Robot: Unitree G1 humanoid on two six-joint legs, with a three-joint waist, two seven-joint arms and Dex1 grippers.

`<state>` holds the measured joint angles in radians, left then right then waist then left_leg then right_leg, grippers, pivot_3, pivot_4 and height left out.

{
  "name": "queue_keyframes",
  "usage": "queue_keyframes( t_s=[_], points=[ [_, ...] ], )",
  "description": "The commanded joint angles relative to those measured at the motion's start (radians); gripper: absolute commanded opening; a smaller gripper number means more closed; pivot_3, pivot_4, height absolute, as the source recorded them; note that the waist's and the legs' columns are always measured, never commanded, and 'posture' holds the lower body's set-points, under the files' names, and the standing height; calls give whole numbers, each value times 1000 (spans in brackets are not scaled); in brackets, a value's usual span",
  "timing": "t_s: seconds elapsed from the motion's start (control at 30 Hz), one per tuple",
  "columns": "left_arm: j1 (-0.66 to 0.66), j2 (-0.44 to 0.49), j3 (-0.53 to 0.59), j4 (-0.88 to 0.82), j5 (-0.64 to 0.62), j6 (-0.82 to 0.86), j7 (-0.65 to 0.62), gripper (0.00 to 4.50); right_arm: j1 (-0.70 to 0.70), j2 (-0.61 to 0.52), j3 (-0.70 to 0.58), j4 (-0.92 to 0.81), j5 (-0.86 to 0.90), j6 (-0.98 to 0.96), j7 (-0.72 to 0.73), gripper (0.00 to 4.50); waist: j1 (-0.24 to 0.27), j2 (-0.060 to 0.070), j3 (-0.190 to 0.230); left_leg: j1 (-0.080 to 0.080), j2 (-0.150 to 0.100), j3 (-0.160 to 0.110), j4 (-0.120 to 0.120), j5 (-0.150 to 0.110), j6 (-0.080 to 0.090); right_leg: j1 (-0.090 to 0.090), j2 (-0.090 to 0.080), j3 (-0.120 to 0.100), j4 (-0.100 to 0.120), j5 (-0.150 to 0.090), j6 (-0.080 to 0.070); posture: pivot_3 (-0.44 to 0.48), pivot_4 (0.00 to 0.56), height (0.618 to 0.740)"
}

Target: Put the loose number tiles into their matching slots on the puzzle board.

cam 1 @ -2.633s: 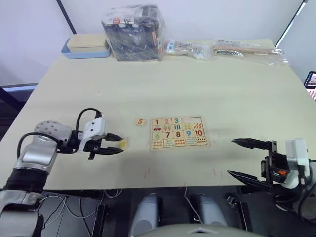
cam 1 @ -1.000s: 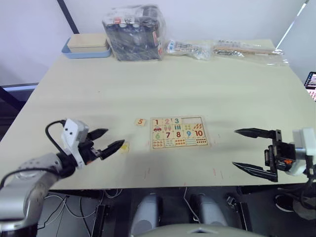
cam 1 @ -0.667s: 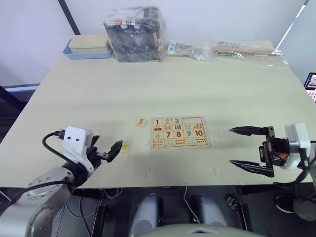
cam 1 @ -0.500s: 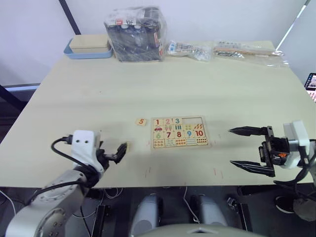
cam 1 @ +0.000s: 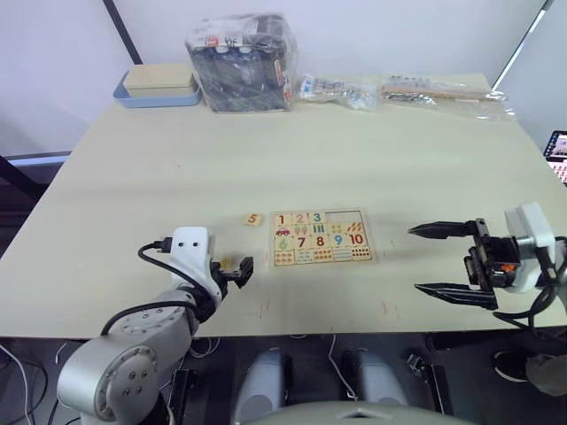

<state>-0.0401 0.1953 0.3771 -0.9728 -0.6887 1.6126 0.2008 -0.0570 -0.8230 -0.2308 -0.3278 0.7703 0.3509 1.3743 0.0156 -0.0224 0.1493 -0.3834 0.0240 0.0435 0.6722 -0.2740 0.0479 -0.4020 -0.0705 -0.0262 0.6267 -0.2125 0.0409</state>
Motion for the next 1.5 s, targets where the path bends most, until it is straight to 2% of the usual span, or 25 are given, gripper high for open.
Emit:
queue_keyframes(
  t_s=[0.03, 0.33, 0.53, 0.63, 0.73, 0.77, 0.8, 0.87, 1.37, 1.4, 1.43, 1.47, 1.5],
  points=[
    [-4, 11, -30, -27, -2, 2, 50, 4451, -22, -25, -21, 2, 26, 15, 20, 4500, 0, 0, 0, 0, 0, 0, 0, 0, 0, 0, 0, 0, 0, 0, 0, 0, 150, 740],
    [-15, -23, -54, 13, -1, 2, 180, 4451, -42, -35, -23, 24, 24, 22, 36, 4500, 1, 0, 0, 0, 0, 0, 0, 0, 0, 0, -1, 1, 0, 0, 0, 0, 150, 740],
    [-20, -24, -73, 38, -18, 2, 220, 4451, -47, -28, -18, 24, 20, 20, 35, 4500, 1, 0, 0, 0, 0, 0, 0, 0, 0, 0, -1, 1, 0, 0, 0, 0, 150, 740],
    [-16, -27, -77, 44, -30, 2, 234, 3591, -42, -30, -24, 22, 22, 19, 35, 4500, 1, 0, 0, 0, 0, 0, 0, 0, 0, 0, -1, 1, 0, 0, 0, 0, 150, 740],
    [-14, -33, -74, 52, -42, 2, 249, 3591, -41, -31, -27, 22, 21, 17, 35, 4500, 1, 0, 0, 0, 0, 0, 0, 0, 0, 0, -1, 1, 0, 0, 0, 0, 150, 740],
    [-14, -37, -72, 55, -42, 2, 256, 3397, -41, -30, -27, 22, 21, 17, 35, 4500, 1, 0, 0, 0, 0, 0, 0, 0, 0, 0, -1, 1, 0, 0, 0, 0, 150, 740],
    [-13, -39, -70, 57, -44, 2, 263, 3147, -39, -29, -28, 21, 21, 16, 35, 4500, 1, 0, 0, 0, 0, 0, 0, 0, 0, 0, -1, 1, 0, 0, 0, 0, 150, 740],
    [-8, -39, -66, 59, -52, 2, 274, 2351, -35, -28, -29, 21, 21, 14, 36, 4500, 1, 0, 0, 0, 0, 0, 0, 0, 0, 0, -1, 1, 0, 0, 0, 0, 150, 740],
    [11, -28, -31, 89, -121, 2, 347, 2351, -26, -22, -28, 10, 28, 16, 31, 4500, 1, 0, 0, 0, 0, 0, -1, 0, 0, 0, -1, 1, -1, 0, 0, 0, 150, 740],
    [11, -27, -29, 90, -125, 2, 351, 1806, -24, -22, -29, 10, 29, 15, 32, 4500, 1, 0, 0, 0, 0, 0, -1, 0, 0, 0, -1, 1, -1, 0, 0, 0, 150, 740],
    [10, -25, -27, 91, -130, 2, 354, 1570, -22, -22, -29, 10, 29, 15, 33, 4500, 1, 0, 0, 0, 0, 0, -1, 0, 0, 0, -1, 1, -1, 0, 0, 0, 150, 740],
    [9, -23, -25, 93, -136, 2, 358, 1071, -20, -21, -29, 11, 29, 13, 34, 4500, 1, 0, 0, 0, 0, 0, -1, 0, 0, 0, -1, 1, -1, 0, 0, 0, 150, 740],
    [8, -20, -24, 95, -141, 2, 360, 928, -20, -20, -28, 11, 28, 12, 33, 4500, 1, 0, 0, 0, 0, 0, -1, 0, 0, 0, -1, 1, -1, 0, 0, 0, 150, 740]
  ],
)
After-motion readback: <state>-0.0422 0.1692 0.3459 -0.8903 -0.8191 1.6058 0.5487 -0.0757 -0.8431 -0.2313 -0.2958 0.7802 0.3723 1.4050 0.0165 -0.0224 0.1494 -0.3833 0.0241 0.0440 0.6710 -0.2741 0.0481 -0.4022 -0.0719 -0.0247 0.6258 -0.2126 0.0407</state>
